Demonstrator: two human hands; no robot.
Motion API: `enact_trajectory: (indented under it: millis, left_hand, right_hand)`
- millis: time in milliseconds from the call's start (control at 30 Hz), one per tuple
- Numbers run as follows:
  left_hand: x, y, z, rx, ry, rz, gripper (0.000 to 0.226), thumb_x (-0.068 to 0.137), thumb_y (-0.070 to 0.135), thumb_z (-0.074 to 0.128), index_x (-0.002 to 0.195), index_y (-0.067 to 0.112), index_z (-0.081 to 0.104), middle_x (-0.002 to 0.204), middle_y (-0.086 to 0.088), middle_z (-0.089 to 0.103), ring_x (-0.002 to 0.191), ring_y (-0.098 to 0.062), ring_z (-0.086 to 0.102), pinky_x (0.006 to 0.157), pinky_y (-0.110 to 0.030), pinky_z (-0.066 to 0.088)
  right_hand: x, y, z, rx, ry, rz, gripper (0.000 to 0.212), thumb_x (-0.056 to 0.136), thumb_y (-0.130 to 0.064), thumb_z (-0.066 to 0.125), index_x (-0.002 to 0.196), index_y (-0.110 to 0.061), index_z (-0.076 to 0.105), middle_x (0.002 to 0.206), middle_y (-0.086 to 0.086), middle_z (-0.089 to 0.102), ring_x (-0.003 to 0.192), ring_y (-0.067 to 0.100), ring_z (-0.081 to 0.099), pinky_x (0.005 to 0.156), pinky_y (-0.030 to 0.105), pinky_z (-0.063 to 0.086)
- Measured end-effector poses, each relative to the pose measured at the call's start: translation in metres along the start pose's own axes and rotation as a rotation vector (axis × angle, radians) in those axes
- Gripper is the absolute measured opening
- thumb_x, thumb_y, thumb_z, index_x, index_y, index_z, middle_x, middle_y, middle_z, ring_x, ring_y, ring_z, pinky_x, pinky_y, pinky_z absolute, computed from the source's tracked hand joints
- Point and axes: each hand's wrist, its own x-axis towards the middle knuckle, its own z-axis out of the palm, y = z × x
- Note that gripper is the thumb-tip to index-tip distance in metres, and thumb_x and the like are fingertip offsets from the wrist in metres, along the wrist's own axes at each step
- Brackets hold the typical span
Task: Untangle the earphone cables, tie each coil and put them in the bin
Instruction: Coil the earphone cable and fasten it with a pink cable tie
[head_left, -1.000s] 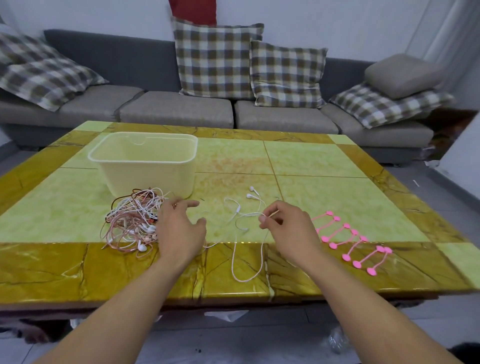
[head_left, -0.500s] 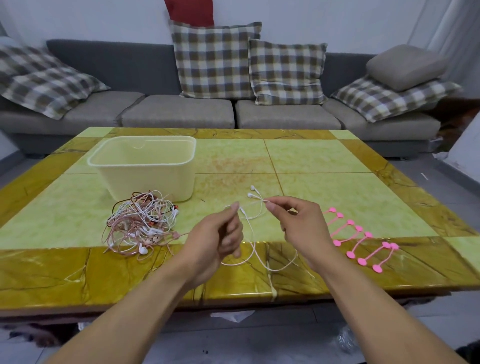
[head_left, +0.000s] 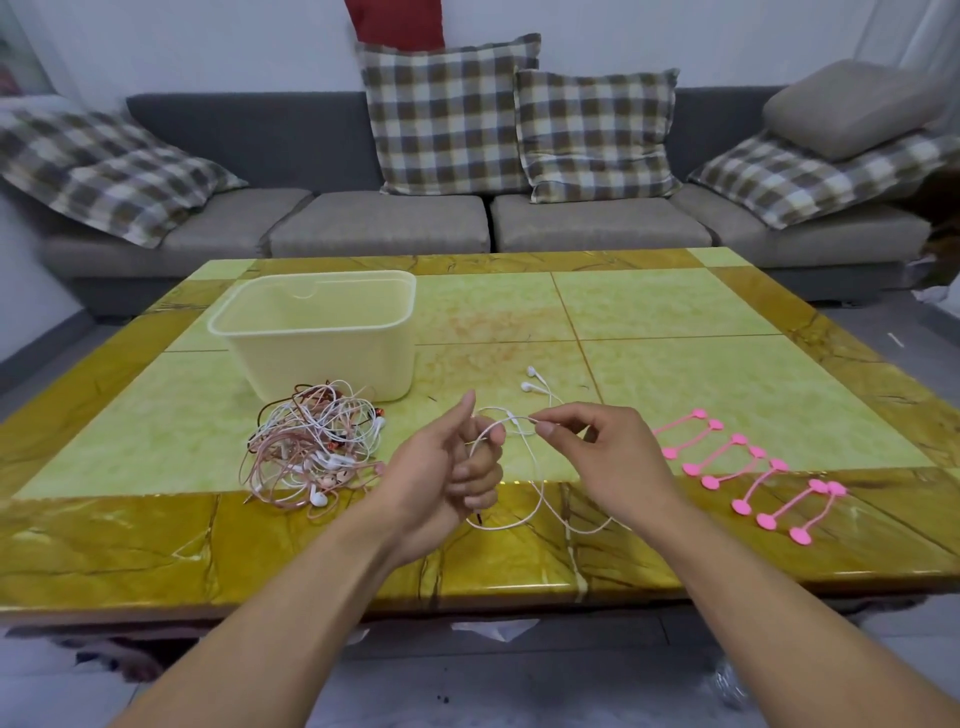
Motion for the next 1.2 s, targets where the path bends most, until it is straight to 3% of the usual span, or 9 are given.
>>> enact_trajectory:
  millis: [267,367,467,600,733,833,900,967,1200]
  left_hand:
    - [-0.007,0.000,0.010,-0.129,-0.147,-0.095,0.037,0.100,0.034,0.049,0.068,0.015,0.051,0.051,0.006,0.016,0.048,-0.009,0.007,0.046,-0.024,0.007]
    - [-0.003,0.003,0.008,-0.226,-0.049,0.007,0.026,0.100,0.023,0.048,0.104,0.005,0.067,0.055,0.005,0.026,0.049,-0.008,0.013,0.044,-0.022,0.011]
    - [0.009,0.003,-0.002,-0.223,0.155,0.151,0.037,0.106,0.010,0.040,0.142,0.004,0.050,0.068,0.002,0.055,0.050,-0.008,0.040,0.044,-0.019,0.033]
    - [0.014,-0.001,-0.009,-0.107,0.260,0.285,0.054,0.106,-0.006,0.030,0.157,0.009,0.021,0.108,-0.012,0.074,0.087,-0.022,0.074,0.075,-0.025,0.058]
    - [0.019,-0.015,-0.018,0.229,0.271,0.350,0.068,0.103,-0.012,0.027,0.161,0.014,0.003,0.124,-0.014,0.069,0.116,-0.027,0.068,0.101,-0.032,0.053]
    - [0.018,-0.023,-0.021,0.582,0.187,0.274,0.066,0.102,-0.014,0.028,0.160,0.014,0.013,0.119,-0.009,0.070,0.109,-0.019,0.069,0.092,-0.023,0.055]
    - [0.011,-0.023,-0.014,0.713,0.067,0.124,0.060,0.097,-0.013,0.034,0.150,0.014,0.041,0.089,-0.003,0.072,0.071,-0.015,0.066,0.062,-0.021,0.052]
    - [0.006,-0.022,-0.006,0.739,-0.040,0.039,0.045,0.086,-0.002,0.040,0.116,0.016,0.069,0.056,-0.002,0.053,0.047,-0.014,0.038,0.048,-0.027,0.031]
    - [0.004,-0.013,0.007,0.448,-0.193,-0.134,0.044,0.107,0.029,0.035,0.113,0.006,0.072,0.056,0.003,0.012,0.050,-0.012,0.009,0.045,-0.025,0.009]
  right_hand:
    - [-0.001,0.009,0.003,0.004,-0.041,0.054,0.007,0.090,-0.035,0.075,0.084,-0.037,0.079,0.061,-0.014,0.055,0.049,0.003,0.042,0.051,0.016,0.031]
    - [-0.006,0.011,0.008,-0.079,-0.237,0.072,0.007,0.092,-0.035,0.073,0.091,-0.039,0.079,0.055,-0.012,0.055,0.047,0.004,0.037,0.051,0.021,0.031]
    - [-0.012,0.008,0.009,-0.203,-0.364,0.044,0.015,0.095,-0.037,0.070,0.105,-0.037,0.079,0.054,-0.019,0.060,0.043,0.002,0.042,0.047,0.015,0.030]
    - [-0.022,0.006,0.012,-0.344,-0.449,-0.028,0.017,0.092,-0.049,0.067,0.106,-0.047,0.076,0.076,-0.019,0.072,0.062,0.001,0.059,0.067,0.029,0.052]
    - [-0.025,-0.003,0.007,-0.342,-0.452,-0.087,0.016,0.089,-0.052,0.068,0.096,-0.041,0.077,0.077,-0.015,0.070,0.067,0.008,0.061,0.070,0.036,0.051]
    - [-0.026,-0.012,-0.001,-0.234,-0.438,-0.139,0.015,0.088,-0.052,0.069,0.088,-0.038,0.076,0.079,-0.017,0.070,0.071,0.007,0.064,0.073,0.039,0.054]
    - [-0.024,-0.014,-0.007,-0.192,-0.403,-0.153,0.014,0.088,-0.048,0.070,0.083,-0.036,0.075,0.081,-0.014,0.072,0.076,0.011,0.066,0.077,0.042,0.055]
    - [-0.020,-0.014,-0.013,-0.170,-0.332,-0.154,0.013,0.088,-0.043,0.073,0.079,-0.034,0.074,0.080,-0.012,0.071,0.076,0.014,0.065,0.077,0.042,0.055]
    - [-0.007,-0.004,-0.024,0.011,-0.135,-0.103,0.010,0.085,-0.031,0.080,0.075,-0.030,0.078,0.072,-0.006,0.072,0.071,0.021,0.063,0.068,0.041,0.050]
